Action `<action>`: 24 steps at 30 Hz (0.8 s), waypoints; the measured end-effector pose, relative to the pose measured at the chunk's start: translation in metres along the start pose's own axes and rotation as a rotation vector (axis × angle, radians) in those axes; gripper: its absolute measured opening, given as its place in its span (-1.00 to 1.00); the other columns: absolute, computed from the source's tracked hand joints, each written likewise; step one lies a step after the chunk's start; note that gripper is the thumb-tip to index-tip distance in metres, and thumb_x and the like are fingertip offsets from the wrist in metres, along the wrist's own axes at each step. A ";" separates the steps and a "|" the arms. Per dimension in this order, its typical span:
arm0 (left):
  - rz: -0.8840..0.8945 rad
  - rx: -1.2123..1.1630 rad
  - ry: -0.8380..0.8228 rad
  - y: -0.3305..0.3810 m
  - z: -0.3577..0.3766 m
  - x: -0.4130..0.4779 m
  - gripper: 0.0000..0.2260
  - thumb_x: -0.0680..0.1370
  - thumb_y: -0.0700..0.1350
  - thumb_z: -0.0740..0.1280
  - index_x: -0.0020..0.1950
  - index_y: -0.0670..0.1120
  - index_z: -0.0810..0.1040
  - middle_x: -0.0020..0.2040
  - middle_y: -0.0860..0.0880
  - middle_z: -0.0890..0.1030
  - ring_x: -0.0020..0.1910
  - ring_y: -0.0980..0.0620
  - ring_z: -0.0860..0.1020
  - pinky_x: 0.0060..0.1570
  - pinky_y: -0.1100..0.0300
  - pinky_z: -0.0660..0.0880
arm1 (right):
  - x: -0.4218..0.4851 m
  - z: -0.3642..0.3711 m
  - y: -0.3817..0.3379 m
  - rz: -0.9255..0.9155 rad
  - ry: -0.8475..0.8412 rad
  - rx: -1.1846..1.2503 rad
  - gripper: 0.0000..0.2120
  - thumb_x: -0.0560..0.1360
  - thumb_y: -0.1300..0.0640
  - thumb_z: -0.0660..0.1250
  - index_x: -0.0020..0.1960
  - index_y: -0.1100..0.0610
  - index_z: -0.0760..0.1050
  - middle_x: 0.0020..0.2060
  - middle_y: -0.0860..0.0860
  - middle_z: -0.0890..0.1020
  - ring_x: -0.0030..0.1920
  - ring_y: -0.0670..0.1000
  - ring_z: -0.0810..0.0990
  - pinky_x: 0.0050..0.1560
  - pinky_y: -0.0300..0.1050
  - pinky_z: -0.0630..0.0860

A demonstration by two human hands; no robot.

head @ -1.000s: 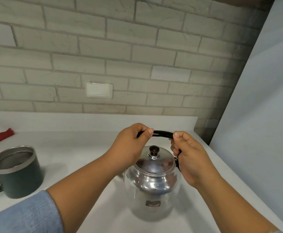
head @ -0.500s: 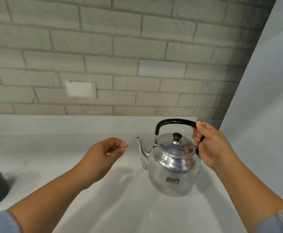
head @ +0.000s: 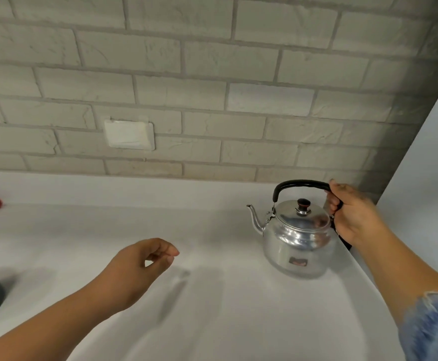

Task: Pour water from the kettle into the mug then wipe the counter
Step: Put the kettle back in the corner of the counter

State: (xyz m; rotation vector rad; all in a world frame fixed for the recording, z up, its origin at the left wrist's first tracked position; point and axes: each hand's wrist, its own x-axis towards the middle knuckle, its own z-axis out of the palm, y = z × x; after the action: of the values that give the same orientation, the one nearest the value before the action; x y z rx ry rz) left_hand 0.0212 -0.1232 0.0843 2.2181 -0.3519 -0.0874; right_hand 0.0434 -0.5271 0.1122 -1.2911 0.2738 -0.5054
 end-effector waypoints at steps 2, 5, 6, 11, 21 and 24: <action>-0.009 0.010 0.011 -0.005 -0.001 -0.002 -0.88 0.54 -0.04 0.29 -0.08 0.15 0.60 -0.05 0.14 0.65 -0.03 0.39 0.49 -0.14 0.47 0.39 | 0.010 -0.005 0.004 -0.005 -0.004 0.007 -0.75 0.55 0.11 0.29 -0.29 0.06 0.37 -0.57 -0.13 0.33 -0.52 -0.17 0.29 -0.48 -0.35 0.29; -0.039 0.023 0.032 -0.015 -0.003 -0.002 -0.88 0.54 -0.05 0.29 -0.08 0.15 0.60 -0.06 0.12 0.65 -0.03 0.38 0.49 -0.17 0.48 0.42 | 0.028 -0.010 0.013 -0.002 -0.002 0.012 -0.73 0.51 0.06 0.35 -0.33 0.03 0.38 -0.56 -0.13 0.33 -0.52 -0.17 0.29 -0.50 -0.36 0.32; -0.048 0.024 0.035 -0.018 -0.003 -0.003 -0.88 0.54 -0.05 0.29 -0.08 0.15 0.60 -0.06 0.13 0.64 -0.04 0.38 0.49 -0.17 0.47 0.42 | 0.033 -0.011 0.017 0.003 -0.007 0.020 -0.73 0.50 0.04 0.37 -0.34 0.01 0.40 -0.56 -0.13 0.33 -0.53 -0.17 0.30 -0.51 -0.36 0.33; -0.073 0.016 0.044 -0.032 -0.005 -0.002 -0.87 0.53 -0.04 0.31 -0.10 0.17 0.61 -0.07 0.19 0.65 -0.04 0.36 0.51 -0.10 0.39 0.43 | 0.053 -0.019 0.031 0.044 -0.010 0.016 -0.69 0.45 -0.05 0.40 -0.43 -0.03 0.44 -0.55 -0.12 0.32 -0.53 -0.14 0.30 -0.51 -0.33 0.36; -0.110 0.039 0.045 -0.042 -0.001 0.001 -0.87 0.53 -0.05 0.30 -0.10 0.16 0.61 -0.05 0.14 0.66 -0.04 0.35 0.52 -0.09 0.38 0.44 | 0.067 -0.028 0.038 0.059 0.101 0.012 -0.67 0.48 -0.11 0.31 -0.43 -0.03 0.46 -0.53 -0.08 0.36 -0.50 -0.09 0.33 -0.37 -0.22 0.35; -0.120 0.070 0.043 -0.043 0.002 0.004 -0.88 0.53 -0.03 0.30 -0.10 0.19 0.59 -0.07 0.16 0.63 -0.11 0.24 0.57 -0.15 0.40 0.42 | 0.059 -0.024 0.039 -0.077 0.298 -0.477 -0.59 0.42 -0.34 0.18 -0.28 -0.02 0.50 -0.32 0.07 0.55 -0.33 0.09 0.49 -0.24 -0.03 0.47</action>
State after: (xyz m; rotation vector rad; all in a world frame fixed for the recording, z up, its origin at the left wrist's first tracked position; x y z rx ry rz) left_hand 0.0343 -0.1006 0.0493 2.3063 -0.2008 -0.0930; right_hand 0.0909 -0.5695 0.0737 -1.6925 0.6235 -0.7281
